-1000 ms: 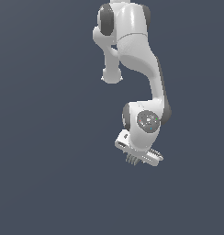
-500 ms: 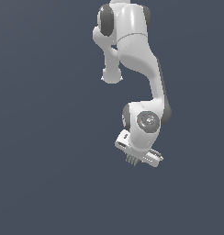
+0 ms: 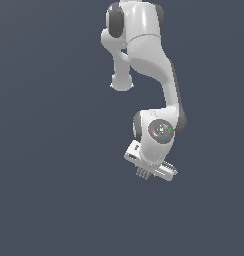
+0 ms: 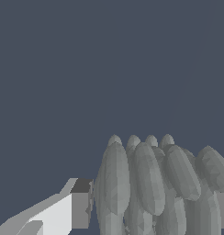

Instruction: Pick up the object and move it to a goal position.

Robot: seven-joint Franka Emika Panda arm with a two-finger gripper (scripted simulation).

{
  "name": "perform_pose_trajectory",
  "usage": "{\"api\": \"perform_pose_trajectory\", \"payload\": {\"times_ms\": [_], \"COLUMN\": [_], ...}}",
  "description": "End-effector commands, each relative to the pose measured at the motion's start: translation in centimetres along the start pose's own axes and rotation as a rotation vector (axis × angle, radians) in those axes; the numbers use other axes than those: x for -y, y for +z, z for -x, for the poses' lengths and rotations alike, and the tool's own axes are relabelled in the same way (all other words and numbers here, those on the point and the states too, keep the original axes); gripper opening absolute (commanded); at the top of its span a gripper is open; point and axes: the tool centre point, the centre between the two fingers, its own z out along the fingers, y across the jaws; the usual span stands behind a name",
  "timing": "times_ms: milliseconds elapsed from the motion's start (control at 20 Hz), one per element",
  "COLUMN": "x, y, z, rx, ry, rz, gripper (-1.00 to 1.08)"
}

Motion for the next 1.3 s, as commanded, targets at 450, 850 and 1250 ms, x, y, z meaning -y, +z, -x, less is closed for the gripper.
{"api": "perform_pose_trajectory", "payload": {"times_ms": [450,850,1250], "x": [-2.7,-6.5,-10.4], "y": [-6.1,-14.6,-23.5], "z": [-0.4,-1.0,-1.6], "rx": [-0.001,0.000,0.000], "ry": [0.001,0.001,0.001], "rz": [-0.001,-0.002,-0.002], "gripper": [-1.00,-1.00,-1.00]}}
